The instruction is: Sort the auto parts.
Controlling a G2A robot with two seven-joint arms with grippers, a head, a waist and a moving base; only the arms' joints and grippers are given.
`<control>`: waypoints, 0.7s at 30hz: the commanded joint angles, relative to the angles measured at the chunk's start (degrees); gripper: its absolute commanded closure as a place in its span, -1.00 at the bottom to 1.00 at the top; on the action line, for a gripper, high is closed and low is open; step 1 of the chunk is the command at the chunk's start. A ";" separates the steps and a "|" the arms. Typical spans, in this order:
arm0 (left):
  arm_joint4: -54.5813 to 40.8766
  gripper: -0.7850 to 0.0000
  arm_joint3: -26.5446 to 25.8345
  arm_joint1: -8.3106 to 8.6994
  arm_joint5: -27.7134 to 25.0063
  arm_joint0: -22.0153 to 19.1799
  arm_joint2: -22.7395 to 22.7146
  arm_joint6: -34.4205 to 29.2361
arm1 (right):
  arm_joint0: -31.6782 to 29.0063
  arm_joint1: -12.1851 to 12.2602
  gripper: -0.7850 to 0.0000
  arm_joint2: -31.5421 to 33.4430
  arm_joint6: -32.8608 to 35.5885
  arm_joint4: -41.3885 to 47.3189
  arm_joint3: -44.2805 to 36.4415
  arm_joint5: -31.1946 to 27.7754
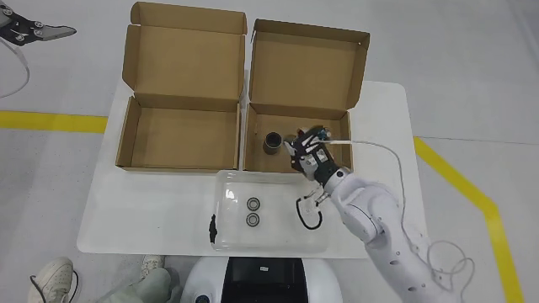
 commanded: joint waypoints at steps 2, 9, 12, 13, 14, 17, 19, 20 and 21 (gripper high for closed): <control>0.00 -1.00 0.00 0.00 0.00 0.00 0.00 0.00 | 2.08 -0.32 1.00 -0.63 4.09 0.42 1.61 0.97; 0.00 -1.00 0.00 0.00 0.00 0.00 0.00 0.00 | 5.71 -1.08 1.00 -1.78 9.50 1.97 6.63 3.09; 0.00 -1.00 0.00 0.00 0.00 0.00 0.00 0.00 | 7.01 -1.40 1.00 -2.35 10.72 2.78 9.29 3.19; 0.00 -1.00 0.00 0.00 0.00 0.00 0.00 0.00 | 7.49 -1.52 1.00 -2.55 10.99 3.17 10.16 3.17; 0.00 -1.00 0.00 0.00 0.00 0.00 0.00 0.00 | 7.99 -1.65 1.00 -2.75 11.26 3.64 11.05 3.10; 0.00 -1.00 0.00 0.00 0.00 0.00 0.00 0.00 | 9.53 -2.01 1.00 -3.47 12.31 4.50 13.22 2.67; 0.00 -1.00 0.00 0.00 0.00 0.00 0.00 0.00 | 10.41 -2.23 1.00 -3.87 12.59 4.79 14.28 2.60; 0.00 -1.00 0.00 0.00 0.00 0.00 0.00 0.00 | 10.85 -2.33 1.00 -4.03 12.77 4.92 14.84 2.53; 0.00 -1.00 0.00 0.00 0.00 0.00 0.00 0.00 | 11.33 -2.44 1.00 -4.23 13.04 5.09 15.39 2.42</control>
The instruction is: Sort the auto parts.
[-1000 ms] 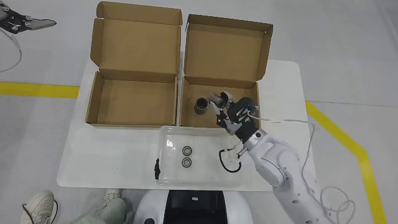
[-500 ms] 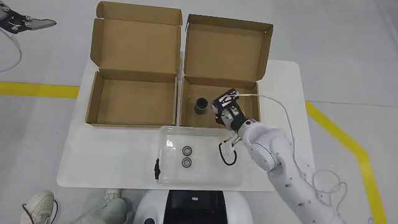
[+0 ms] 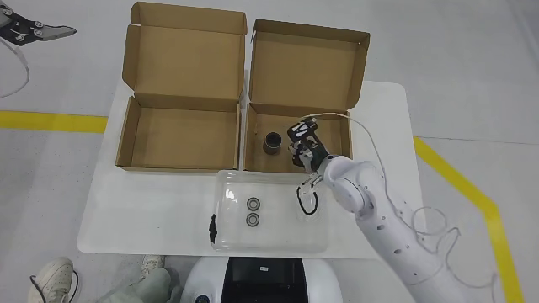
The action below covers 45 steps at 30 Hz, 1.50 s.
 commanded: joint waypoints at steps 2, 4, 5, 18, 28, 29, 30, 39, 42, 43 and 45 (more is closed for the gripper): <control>0.00 -1.00 0.00 0.00 0.00 0.00 0.00 0.00 | 1.57 -0.36 1.00 -0.77 1.04 0.36 1.68 -0.13; 0.00 -1.00 0.00 0.00 0.00 0.00 0.00 0.00 | 2.91 -0.69 1.00 -1.29 1.43 0.87 3.14 -0.12; 0.00 -1.00 0.00 0.00 0.00 0.00 0.00 0.00 | 3.60 -0.87 1.00 -1.62 1.73 1.06 3.99 -0.15; 0.00 -1.00 0.00 0.00 0.00 0.00 0.00 0.00 | 8.87 -3.10 0.78 -5.59 1.36 3.60 12.18 0.47; 0.00 -1.00 0.00 0.00 0.00 0.00 0.00 0.00 | 8.05 -2.96 0.25 -4.74 2.94 0.65 10.43 1.29; 0.00 -1.00 0.00 0.00 0.00 0.00 0.00 0.00 | 7.76 -2.89 0.24 -4.58 3.11 0.31 9.93 1.27; 0.00 -1.00 0.00 0.00 0.00 0.00 0.00 0.00 | 7.45 -2.82 0.23 -4.42 3.24 -0.04 9.39 1.25; 0.00 -1.00 0.00 0.00 0.00 0.00 0.00 0.00 | 4.18 -1.97 0.16 -2.38 4.78 -4.37 1.78 1.54; 0.00 -1.00 0.00 0.00 0.00 0.00 0.00 0.00 | 2.15 -1.49 0.15 -1.10 4.71 -5.15 -2.60 0.47; 0.00 -1.00 0.00 0.00 0.00 0.00 0.00 0.00 | 1.32 -1.32 0.14 -0.74 4.63 -5.25 -4.18 -0.12; 0.00 -1.00 0.00 0.00 0.00 0.00 0.00 0.00 | -0.46 -1.02 0.13 -0.15 3.90 -4.76 -7.20 -1.96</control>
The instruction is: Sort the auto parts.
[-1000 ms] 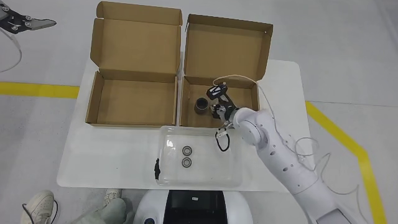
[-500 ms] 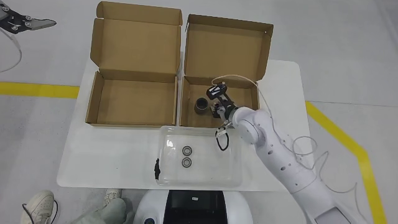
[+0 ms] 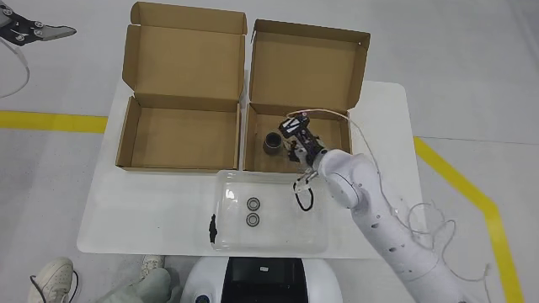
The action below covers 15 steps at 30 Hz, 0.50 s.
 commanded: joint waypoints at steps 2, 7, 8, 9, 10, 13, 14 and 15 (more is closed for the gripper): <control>0.00 -1.00 0.00 0.00 0.00 0.00 0.00 0.00 | -2.43 0.46 0.11 0.58 -0.58 -0.30 -3.61 -2.70; 0.00 -1.00 0.00 0.00 0.00 0.00 0.00 0.00 | -6.47 1.18 0.09 0.06 -1.12 -2.21 -9.13 -7.76; 0.00 -1.00 0.00 0.00 0.00 0.00 0.00 0.00 | -7.23 1.34 0.09 -0.08 -1.16 -2.90 -10.16 -8.73; 0.00 -1.00 0.00 0.00 0.00 0.00 0.00 0.00 | -8.04 1.47 0.09 -0.28 -1.44 -3.25 -11.30 -9.72; 0.00 -1.00 0.00 0.00 0.00 0.00 0.00 0.00 | -8.82 1.62 0.09 -0.44 -1.89 -3.50 -12.39 -10.86; 0.00 -1.00 0.00 0.00 0.00 0.00 0.00 0.00 | -11.27 2.08 0.09 -0.72 -3.17 -4.72 -14.97 -13.53; 0.00 -1.00 0.00 0.00 0.00 0.00 0.00 0.00 | -12.04 2.22 0.09 -0.84 -3.39 -5.34 -15.58 -14.17; 0.00 -1.00 0.00 0.00 0.00 0.00 0.00 0.00 | -12.74 2.35 0.09 -0.99 -3.67 -5.93 -16.16 -14.71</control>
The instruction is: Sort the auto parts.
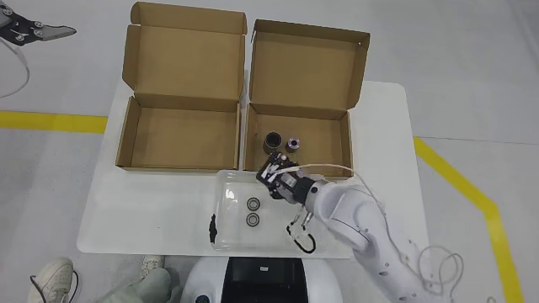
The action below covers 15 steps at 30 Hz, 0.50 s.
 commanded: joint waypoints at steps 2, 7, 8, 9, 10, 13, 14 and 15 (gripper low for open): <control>0.00 -1.00 0.00 0.00 0.00 0.00 0.00 0.00 | -1.89 0.31 0.11 -0.45 -1.70 -0.92 -1.25 -1.67; 0.00 -1.00 0.00 0.00 0.00 0.00 0.00 0.00 | -3.88 0.64 0.12 -1.80 -4.64 -2.82 -1.13 -3.92; 0.00 -1.00 0.00 0.00 0.00 0.00 0.00 0.00 | -4.06 0.67 0.12 -2.08 -5.31 -3.08 -0.92 -4.29; 0.00 -1.00 0.00 0.00 0.00 0.00 0.00 0.00 | -4.16 0.70 0.12 -2.33 -5.75 -3.59 -0.67 -4.53; 0.00 -1.00 0.00 0.00 0.00 0.00 0.00 0.00 | -4.26 0.72 0.12 -2.56 -6.18 -4.06 -0.50 -4.59; 0.00 -1.00 0.00 0.00 0.00 0.00 0.00 0.00 | -4.38 0.75 0.15 -2.89 -6.94 -4.58 -0.26 -4.77; 0.00 -1.00 0.00 0.00 0.00 0.00 0.00 0.00 | -4.38 0.75 0.15 -2.89 -6.94 -4.58 -0.26 -4.77; 0.00 -1.00 0.00 0.00 0.00 0.00 0.00 0.00 | -4.38 0.75 0.15 -2.89 -6.94 -4.58 -0.26 -4.77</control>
